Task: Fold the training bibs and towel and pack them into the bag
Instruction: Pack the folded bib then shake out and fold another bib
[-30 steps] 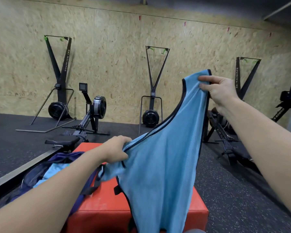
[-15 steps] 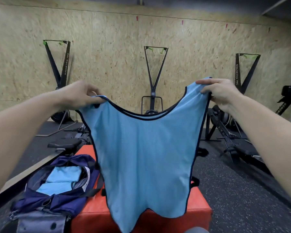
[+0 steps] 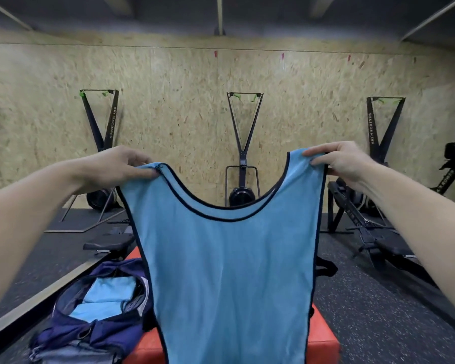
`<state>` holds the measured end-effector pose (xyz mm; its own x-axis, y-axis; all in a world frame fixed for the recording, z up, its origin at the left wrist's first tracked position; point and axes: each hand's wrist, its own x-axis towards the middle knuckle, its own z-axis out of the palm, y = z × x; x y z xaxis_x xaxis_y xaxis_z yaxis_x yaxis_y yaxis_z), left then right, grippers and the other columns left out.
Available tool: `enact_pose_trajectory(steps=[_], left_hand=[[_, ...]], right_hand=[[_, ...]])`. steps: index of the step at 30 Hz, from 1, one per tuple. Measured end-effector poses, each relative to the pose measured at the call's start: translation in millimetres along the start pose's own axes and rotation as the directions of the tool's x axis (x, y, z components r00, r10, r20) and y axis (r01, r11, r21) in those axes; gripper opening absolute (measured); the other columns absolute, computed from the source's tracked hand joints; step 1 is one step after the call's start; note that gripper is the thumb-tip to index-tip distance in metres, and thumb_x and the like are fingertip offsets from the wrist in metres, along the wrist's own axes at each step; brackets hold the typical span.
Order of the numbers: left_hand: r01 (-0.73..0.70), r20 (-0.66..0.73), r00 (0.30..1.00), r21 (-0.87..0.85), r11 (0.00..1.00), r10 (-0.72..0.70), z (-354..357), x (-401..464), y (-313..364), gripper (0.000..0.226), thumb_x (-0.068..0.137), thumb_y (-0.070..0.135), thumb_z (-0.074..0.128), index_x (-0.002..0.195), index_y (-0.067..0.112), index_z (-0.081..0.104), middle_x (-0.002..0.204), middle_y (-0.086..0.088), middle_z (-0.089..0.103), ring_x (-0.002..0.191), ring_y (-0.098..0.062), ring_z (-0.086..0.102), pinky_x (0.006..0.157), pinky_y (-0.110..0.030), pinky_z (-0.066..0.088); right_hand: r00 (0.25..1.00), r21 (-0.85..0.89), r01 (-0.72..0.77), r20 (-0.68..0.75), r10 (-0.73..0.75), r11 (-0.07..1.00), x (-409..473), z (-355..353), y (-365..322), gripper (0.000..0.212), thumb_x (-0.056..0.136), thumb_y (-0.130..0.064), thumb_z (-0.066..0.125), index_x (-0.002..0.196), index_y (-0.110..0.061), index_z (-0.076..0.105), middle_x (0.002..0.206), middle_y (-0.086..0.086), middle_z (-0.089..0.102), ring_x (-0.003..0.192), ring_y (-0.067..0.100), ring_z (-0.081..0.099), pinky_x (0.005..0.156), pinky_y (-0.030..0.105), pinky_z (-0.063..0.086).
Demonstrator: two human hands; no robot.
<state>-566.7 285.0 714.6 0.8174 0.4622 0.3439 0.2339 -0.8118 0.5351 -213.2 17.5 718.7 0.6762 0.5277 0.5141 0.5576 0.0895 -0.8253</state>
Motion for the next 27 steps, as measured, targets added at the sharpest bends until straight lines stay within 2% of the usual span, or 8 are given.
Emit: enact_pose_trajectory(steps=[2, 6, 10, 13, 16, 19, 24, 27], left_hand=[[0.02, -0.076, 0.997, 0.027, 0.999, -0.018, 1, 2, 0, 0.027, 0.096, 0.044, 0.061, 0.096, 0.023, 0.079, 0.096, 0.005, 0.077, 0.093, -0.017, 0.073, 0.093, -0.041, 0.054], [0.022, -0.264, 0.965, 0.021, 1.0, -0.016, 5, 10, 4, 0.041, 0.09, 0.058, 0.06, 0.09, 0.021, 0.077, 0.092, -0.015, 0.073, 0.081, -0.019, 0.066, 0.076, -0.036, 0.051], [-0.027, -0.382, 0.921, 0.133, 0.991, 0.076, -3, 8, 18, 0.026, 0.092, 0.056, 0.059, 0.105, 0.034, 0.065, 0.121, -0.008, 0.067, 0.11, -0.03, 0.063, 0.094, -0.046, 0.051], [-0.069, -0.33, 0.938, 0.125, 0.99, 0.107, -12, -2, 29, 0.013, 0.097, 0.049, 0.055, 0.1, 0.036, 0.056, 0.106, -0.014, 0.069, 0.086, -0.032, 0.066, 0.069, -0.042, 0.054], [-0.064, -0.262, 0.961, 0.105, 0.992, 0.089, -19, -14, 34, 0.012, 0.098, 0.044, 0.055, 0.101, 0.033, 0.058, 0.105, -0.009, 0.069, 0.088, -0.029, 0.065, 0.068, -0.036, 0.051], [-0.052, -0.185, 0.98, 0.104, 0.993, 0.071, -25, -27, 38, 0.012, 0.099, 0.04, 0.056, 0.102, 0.03, 0.061, 0.111, -0.025, 0.064, 0.084, -0.028, 0.058, 0.074, -0.038, 0.047], [-0.012, -0.076, 0.997, 0.135, 0.991, 0.022, -28, -35, 48, 0.019, 0.105, 0.022, 0.046, 0.095, 0.022, 0.062, 0.099, -0.006, 0.059, 0.087, -0.021, 0.053, 0.074, -0.034, 0.042], [-0.003, -0.069, 0.998, 0.132, 0.991, 0.012, -29, -33, 46, 0.025, 0.101, 0.017, 0.045, 0.092, 0.021, 0.067, 0.109, -0.005, 0.062, 0.099, -0.023, 0.055, 0.088, -0.039, 0.042]], right_hand=[[0.999, -0.037, 0.024, 0.039, -0.023, 0.999, -2, -1, -4, 0.022, 0.085, 0.006, 0.07, 0.094, -0.011, 0.079, 0.112, 0.007, 0.071, 0.104, 0.02, 0.066, 0.076, 0.023, 0.054], [0.983, -0.219, 0.123, 0.158, -0.089, 0.968, -15, -6, -22, 0.016, 0.085, -0.002, 0.075, 0.096, -0.013, 0.08, 0.108, 0.003, 0.072, 0.101, 0.013, 0.066, 0.071, 0.014, 0.051], [0.948, -0.396, 0.234, 0.297, -0.117, 0.888, -26, -20, -43, 0.009, 0.089, -0.01, 0.074, 0.094, -0.016, 0.079, 0.077, -0.011, 0.069, 0.053, -0.006, 0.058, 0.049, 0.006, 0.039], [0.946, -0.446, 0.251, 0.301, -0.12, 0.859, -25, -30, -51, 0.015, 0.088, -0.015, 0.075, 0.088, -0.029, 0.081, 0.104, -0.005, 0.071, 0.1, 0.009, 0.065, 0.085, 0.023, 0.05], [0.953, -0.456, 0.238, 0.279, -0.116, 0.858, -29, -36, -50, 0.022, 0.091, -0.012, 0.072, 0.092, -0.031, 0.081, 0.115, -0.005, 0.07, 0.116, 0.015, 0.059, 0.107, 0.037, 0.045], [0.964, -0.406, 0.228, 0.22, -0.148, 0.885, -35, -37, -52, 0.022, 0.093, -0.007, 0.067, 0.099, -0.025, 0.08, 0.117, -0.004, 0.068, 0.116, 0.017, 0.058, 0.109, 0.039, 0.044], [0.977, -0.438, 0.193, 0.172, -0.129, 0.878, -43, -38, -63, 0.019, 0.093, -0.007, 0.067, 0.104, -0.018, 0.078, 0.119, 0.001, 0.067, 0.113, 0.018, 0.06, 0.098, 0.03, 0.046], [0.977, -0.435, 0.211, 0.134, -0.169, 0.875, -45, -42, -70, 0.02, 0.093, -0.005, 0.067, 0.107, -0.016, 0.077, 0.118, 0.004, 0.067, 0.111, 0.019, 0.061, 0.09, 0.024, 0.049]])
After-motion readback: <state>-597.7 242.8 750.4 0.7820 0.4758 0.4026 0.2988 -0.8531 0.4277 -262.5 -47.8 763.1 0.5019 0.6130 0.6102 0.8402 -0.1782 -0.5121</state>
